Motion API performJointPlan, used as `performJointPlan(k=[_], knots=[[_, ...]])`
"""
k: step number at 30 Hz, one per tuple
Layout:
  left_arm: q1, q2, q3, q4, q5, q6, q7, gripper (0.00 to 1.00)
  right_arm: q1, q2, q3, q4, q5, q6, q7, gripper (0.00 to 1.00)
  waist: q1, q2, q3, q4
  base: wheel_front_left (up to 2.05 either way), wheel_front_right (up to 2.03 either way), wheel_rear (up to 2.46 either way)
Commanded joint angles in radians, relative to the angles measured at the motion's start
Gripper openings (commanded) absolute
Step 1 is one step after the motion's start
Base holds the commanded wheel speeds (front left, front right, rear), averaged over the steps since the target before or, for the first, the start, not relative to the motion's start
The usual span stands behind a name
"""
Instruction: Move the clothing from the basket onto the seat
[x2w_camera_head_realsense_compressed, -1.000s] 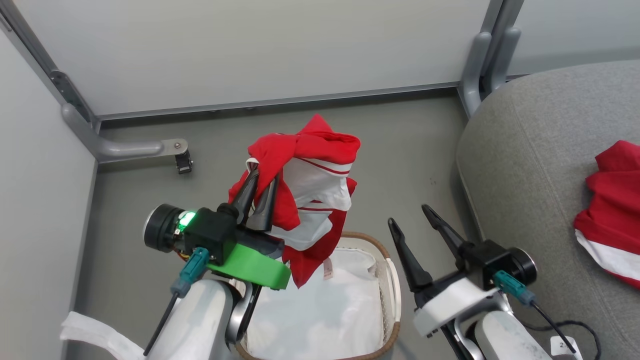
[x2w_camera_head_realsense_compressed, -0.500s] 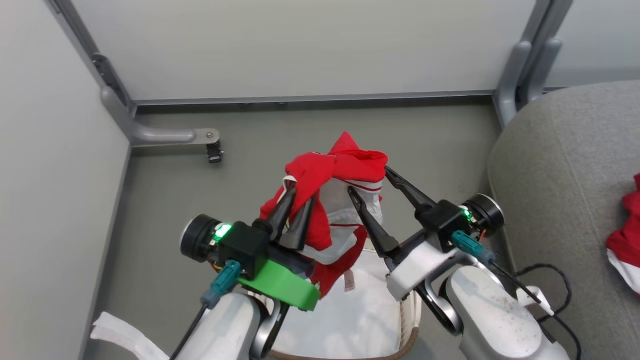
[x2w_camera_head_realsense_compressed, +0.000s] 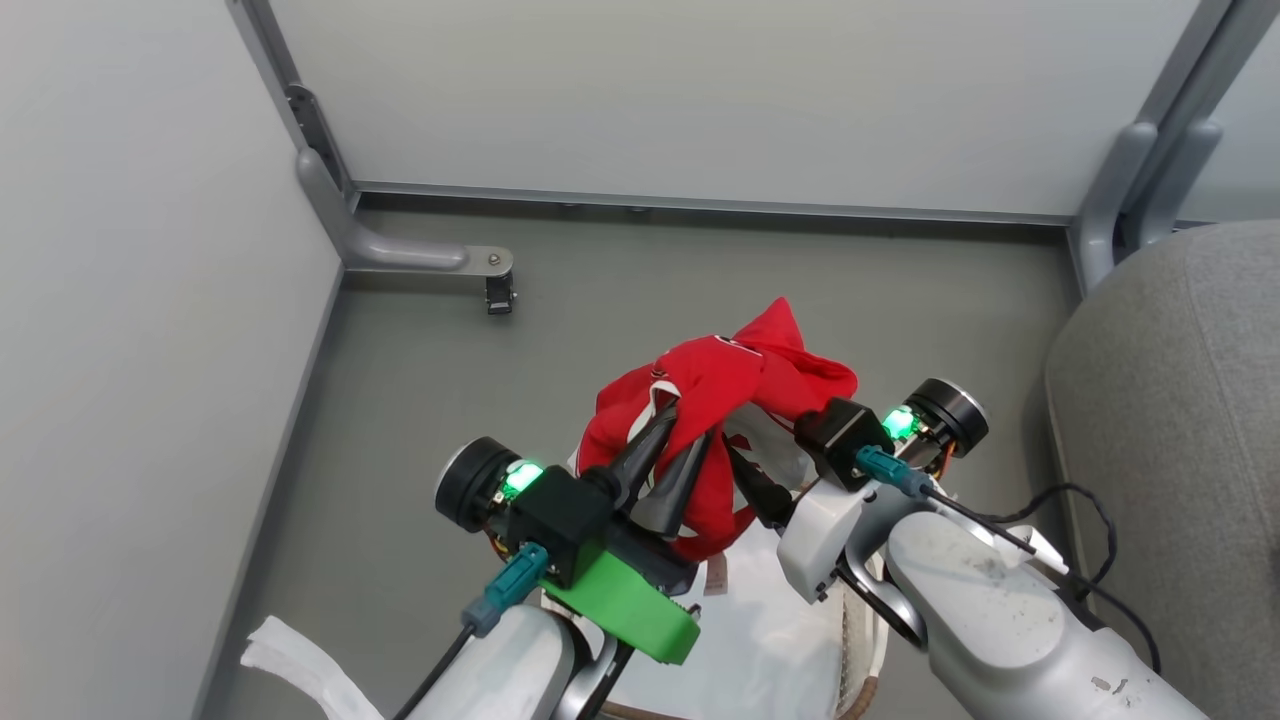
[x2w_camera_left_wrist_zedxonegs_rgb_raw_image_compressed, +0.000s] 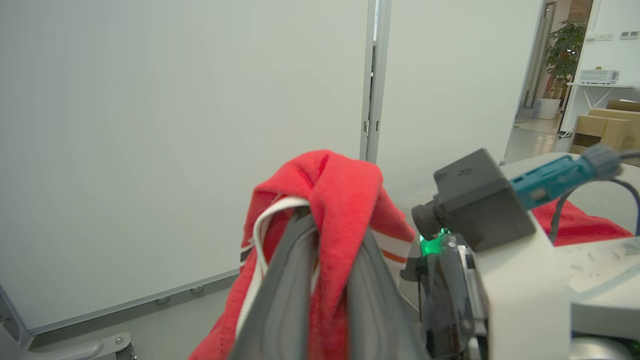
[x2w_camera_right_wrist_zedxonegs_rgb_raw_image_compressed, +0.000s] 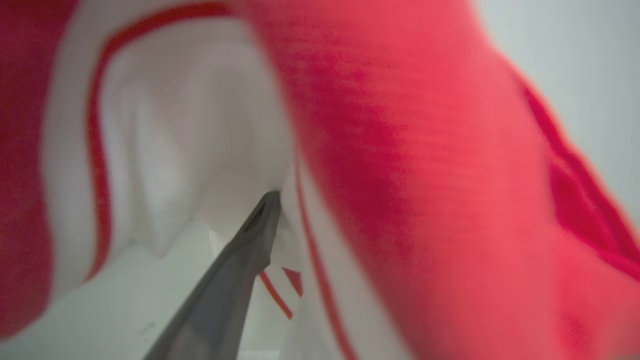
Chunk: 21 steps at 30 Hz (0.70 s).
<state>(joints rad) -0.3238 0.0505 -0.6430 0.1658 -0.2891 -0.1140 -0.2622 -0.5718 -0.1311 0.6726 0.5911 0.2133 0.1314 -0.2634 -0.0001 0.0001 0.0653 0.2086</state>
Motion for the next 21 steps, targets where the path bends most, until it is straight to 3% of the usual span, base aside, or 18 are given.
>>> performJointPlan(k=[1, 2, 3, 10, 11, 12, 13, 21], knots=[[-0.018, 0.001, -0.001, -0.002, -0.004, -0.003, -0.004, 0.00, -0.010, -0.006, 0.008, 0.017, 0.014, -0.001, -0.002, 0.88, 0.0001, -0.0001, -0.003, 0.011, 0.00, 0.00, 0.00], [-0.016, 0.001, -0.003, 0.000, -0.007, -0.003, -0.004, 0.00, -0.014, -0.007, 0.005, 0.018, 0.020, -0.001, -0.002, 0.38, 0.0001, -0.0001, -0.003, 0.013, 0.00, 0.00, 0.00], [-0.012, 0.001, -0.002, 0.002, -0.008, -0.002, -0.004, 0.00, -0.016, -0.005, -0.002, 0.020, 0.028, -0.001, -0.002, 0.00, 0.0001, -0.0001, -0.002, 0.014, 0.00, 0.00, 0.00], [0.011, 0.001, 0.039, 0.008, 0.008, 0.017, -0.004, 0.00, 0.033, -0.004, -0.062, -0.011, 0.020, -0.001, -0.002, 0.00, 0.0001, -0.0001, 0.012, -0.027, 0.00, 0.00, 0.00], [0.015, 0.001, 0.049, 0.007, 0.012, 0.019, -0.004, 0.10, 0.038, -0.005, -0.080, -0.023, 0.015, -0.001, -0.002, 0.00, 0.0001, -0.0001, 0.015, -0.042, 0.00, 0.00, 0.00], [0.021, 0.001, 0.057, 0.006, 0.010, 0.020, -0.004, 0.27, 0.045, -0.004, -0.096, -0.033, 0.011, -0.001, -0.002, 0.00, 0.0001, -0.0001, 0.017, -0.057, 0.00, 0.00, 0.00], [0.027, 0.002, 0.063, 0.007, 0.005, 0.024, -0.004, 1.00, 0.059, -0.004, -0.117, -0.044, 0.009, -0.001, -0.002, 0.00, 0.0001, -0.0001, 0.019, -0.075, 0.00, 0.00, 0.00], [0.045, 0.001, 0.099, 0.024, 0.030, 0.019, -0.004, 1.00, 0.137, -0.011, -0.254, -0.137, -0.030, -0.001, -0.002, 0.00, 0.0001, -0.0001, 0.046, -0.263, 0.00, 0.00, 0.00]])
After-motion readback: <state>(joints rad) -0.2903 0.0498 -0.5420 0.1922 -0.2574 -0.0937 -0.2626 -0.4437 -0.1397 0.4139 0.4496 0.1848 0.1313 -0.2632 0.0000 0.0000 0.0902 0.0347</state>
